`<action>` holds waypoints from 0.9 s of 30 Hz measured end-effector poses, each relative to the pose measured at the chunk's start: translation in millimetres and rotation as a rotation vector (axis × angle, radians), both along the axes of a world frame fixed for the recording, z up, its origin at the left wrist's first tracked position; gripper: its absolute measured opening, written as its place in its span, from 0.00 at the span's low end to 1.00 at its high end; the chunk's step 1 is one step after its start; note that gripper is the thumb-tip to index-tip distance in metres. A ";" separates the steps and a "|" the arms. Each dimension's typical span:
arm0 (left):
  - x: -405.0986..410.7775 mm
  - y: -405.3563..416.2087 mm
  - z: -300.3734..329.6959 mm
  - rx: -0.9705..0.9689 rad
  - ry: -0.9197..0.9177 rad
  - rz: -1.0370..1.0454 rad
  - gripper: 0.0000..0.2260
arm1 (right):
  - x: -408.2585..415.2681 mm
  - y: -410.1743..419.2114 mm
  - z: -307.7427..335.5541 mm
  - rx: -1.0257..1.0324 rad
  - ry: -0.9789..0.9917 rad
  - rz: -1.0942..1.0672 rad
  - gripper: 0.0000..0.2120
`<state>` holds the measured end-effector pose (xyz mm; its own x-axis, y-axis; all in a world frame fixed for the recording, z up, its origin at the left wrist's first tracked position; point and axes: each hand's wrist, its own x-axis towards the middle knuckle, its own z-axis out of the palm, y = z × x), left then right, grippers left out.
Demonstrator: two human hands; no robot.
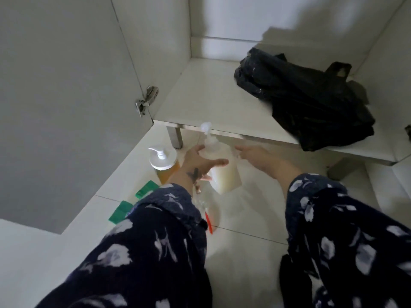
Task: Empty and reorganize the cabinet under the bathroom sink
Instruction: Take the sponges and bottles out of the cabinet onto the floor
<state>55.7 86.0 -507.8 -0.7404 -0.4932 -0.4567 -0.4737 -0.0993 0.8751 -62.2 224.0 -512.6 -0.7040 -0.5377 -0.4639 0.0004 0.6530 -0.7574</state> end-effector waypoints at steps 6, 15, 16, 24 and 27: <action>38.7 14.3 -70.6 -0.241 -0.127 0.033 0.42 | -36.3 -36.4 -28.3 0.560 0.478 0.292 0.28; 15.1 35.4 -134.2 -0.223 -0.154 -0.102 0.35 | -81.7 -39.6 -54.4 0.569 0.595 0.294 0.23; 9.1 35.7 -139.0 -0.237 -0.141 -0.117 0.35 | -84.4 -38.9 -56.4 0.559 0.612 0.291 0.22; -17.9 26.7 -176.2 -0.394 -0.113 -0.120 0.37 | -98.4 -45.8 -67.9 0.507 0.670 0.240 0.21; -21.3 24.5 -181.9 -0.422 -0.113 -0.094 0.39 | -100.6 -47.0 -66.2 0.506 0.647 0.240 0.22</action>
<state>34.4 110.5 -689.7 -0.7479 -0.5866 -0.3108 -0.5588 0.3034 0.7718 -162.8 176.9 -578.8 -0.8063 -0.5432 -0.2340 -0.5136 0.8393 -0.1783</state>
